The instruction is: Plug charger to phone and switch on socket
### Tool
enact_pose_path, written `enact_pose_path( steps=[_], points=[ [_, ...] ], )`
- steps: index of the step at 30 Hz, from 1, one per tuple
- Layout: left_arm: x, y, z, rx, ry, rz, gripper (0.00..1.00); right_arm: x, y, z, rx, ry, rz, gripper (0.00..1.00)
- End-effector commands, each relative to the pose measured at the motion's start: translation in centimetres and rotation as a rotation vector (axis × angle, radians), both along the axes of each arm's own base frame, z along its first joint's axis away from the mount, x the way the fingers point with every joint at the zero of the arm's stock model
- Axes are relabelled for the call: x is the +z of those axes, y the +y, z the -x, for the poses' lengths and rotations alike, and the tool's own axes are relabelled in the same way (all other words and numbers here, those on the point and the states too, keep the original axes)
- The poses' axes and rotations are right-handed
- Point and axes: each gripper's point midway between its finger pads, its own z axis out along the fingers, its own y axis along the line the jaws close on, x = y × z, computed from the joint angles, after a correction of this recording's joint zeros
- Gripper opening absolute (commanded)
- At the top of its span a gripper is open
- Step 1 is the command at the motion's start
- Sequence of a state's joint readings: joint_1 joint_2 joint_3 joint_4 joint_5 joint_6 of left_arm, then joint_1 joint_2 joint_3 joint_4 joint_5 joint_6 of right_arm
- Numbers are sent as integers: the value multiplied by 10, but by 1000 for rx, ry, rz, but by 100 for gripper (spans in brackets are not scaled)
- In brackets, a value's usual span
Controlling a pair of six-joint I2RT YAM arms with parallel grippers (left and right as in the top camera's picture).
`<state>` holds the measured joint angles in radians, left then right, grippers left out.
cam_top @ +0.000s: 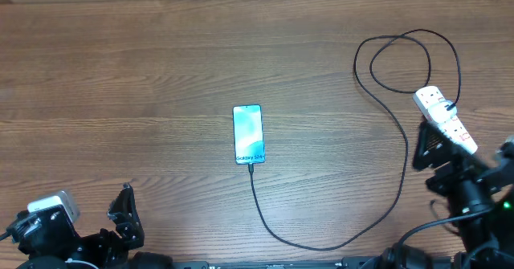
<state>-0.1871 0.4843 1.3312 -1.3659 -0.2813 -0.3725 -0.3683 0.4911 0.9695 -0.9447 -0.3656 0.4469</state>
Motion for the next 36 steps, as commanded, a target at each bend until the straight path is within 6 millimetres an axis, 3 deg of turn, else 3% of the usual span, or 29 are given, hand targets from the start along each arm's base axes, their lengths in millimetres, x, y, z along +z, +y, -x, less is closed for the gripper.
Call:
enact_pose_path(
  steps=[1,4,6,10,16,23,30,36],
  points=[
    [3,3,2,24,-14,10,100,-18,14,9,56,87,-57,100],
    [3,3,2,24,-14,10,100,-53,21,31,47,254,-113,100],
    [3,3,2,24,-14,10,100,-67,14,42,-4,329,-104,100],
    [3,3,2,24,-14,10,100,-80,-5,53,-112,402,-51,100],
    [3,3,2,24,-14,10,100,-73,-9,46,-118,360,-35,100],
    [3,3,2,24,-14,10,100,-60,7,35,-25,292,-68,100],
    [3,3,2,24,-14,10,100,-34,33,22,241,131,97,100],
    [3,3,2,24,-14,10,100,-29,40,18,288,87,103,100]
  ],
)
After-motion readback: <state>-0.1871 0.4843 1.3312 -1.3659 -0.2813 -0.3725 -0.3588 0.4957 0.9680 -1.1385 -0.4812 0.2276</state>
